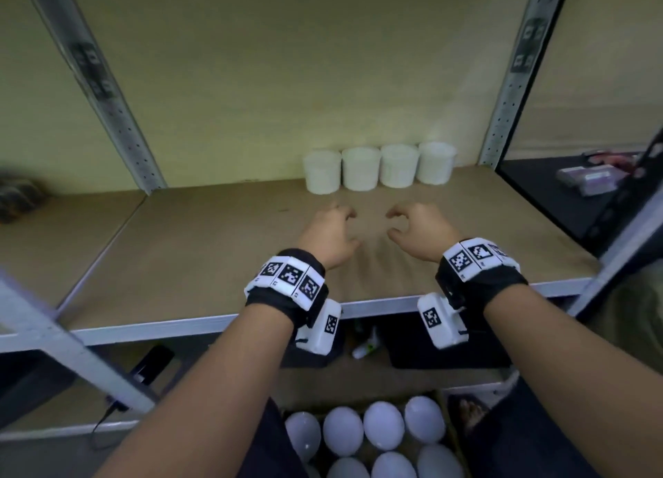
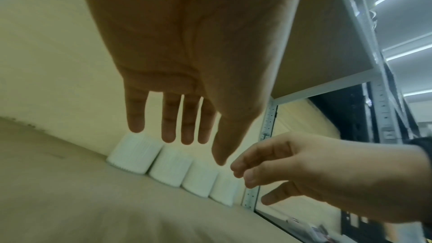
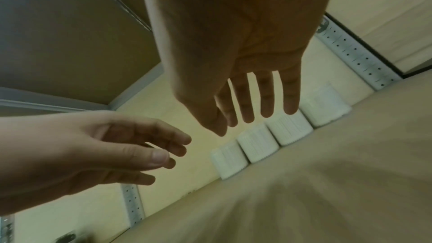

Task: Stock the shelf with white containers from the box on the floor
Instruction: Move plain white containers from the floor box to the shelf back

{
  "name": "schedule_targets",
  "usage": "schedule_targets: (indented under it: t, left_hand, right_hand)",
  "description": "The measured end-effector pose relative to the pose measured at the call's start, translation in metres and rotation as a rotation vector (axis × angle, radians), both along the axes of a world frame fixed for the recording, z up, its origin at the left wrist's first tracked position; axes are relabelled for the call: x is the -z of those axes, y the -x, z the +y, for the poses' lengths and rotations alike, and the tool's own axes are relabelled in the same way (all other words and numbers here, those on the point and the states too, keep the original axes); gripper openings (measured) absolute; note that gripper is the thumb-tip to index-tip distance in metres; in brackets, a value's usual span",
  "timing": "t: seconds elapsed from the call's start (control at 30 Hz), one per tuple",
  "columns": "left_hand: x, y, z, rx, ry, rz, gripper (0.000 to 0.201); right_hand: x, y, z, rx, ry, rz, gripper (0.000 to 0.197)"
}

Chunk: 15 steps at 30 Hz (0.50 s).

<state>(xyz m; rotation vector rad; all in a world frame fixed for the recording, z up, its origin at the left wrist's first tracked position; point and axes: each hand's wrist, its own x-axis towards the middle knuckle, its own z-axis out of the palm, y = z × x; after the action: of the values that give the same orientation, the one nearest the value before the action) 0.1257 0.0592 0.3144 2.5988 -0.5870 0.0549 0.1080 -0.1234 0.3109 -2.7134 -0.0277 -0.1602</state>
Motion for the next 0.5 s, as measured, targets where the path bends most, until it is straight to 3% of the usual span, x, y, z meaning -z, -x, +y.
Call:
schedule_targets:
  t: [0.2, 0.5]
  left_hand:
    - [0.032, 0.069, -0.005, 0.066, 0.086, 0.062, 0.041]
    - [0.115, 0.122, -0.009, 0.139, -0.017, 0.291, 0.038]
  right_hand:
    - [0.028, 0.083, -0.007, -0.021, -0.05, 0.014, 0.035]
    - [0.101, 0.152, -0.023, -0.002, -0.074, 0.237, 0.035]
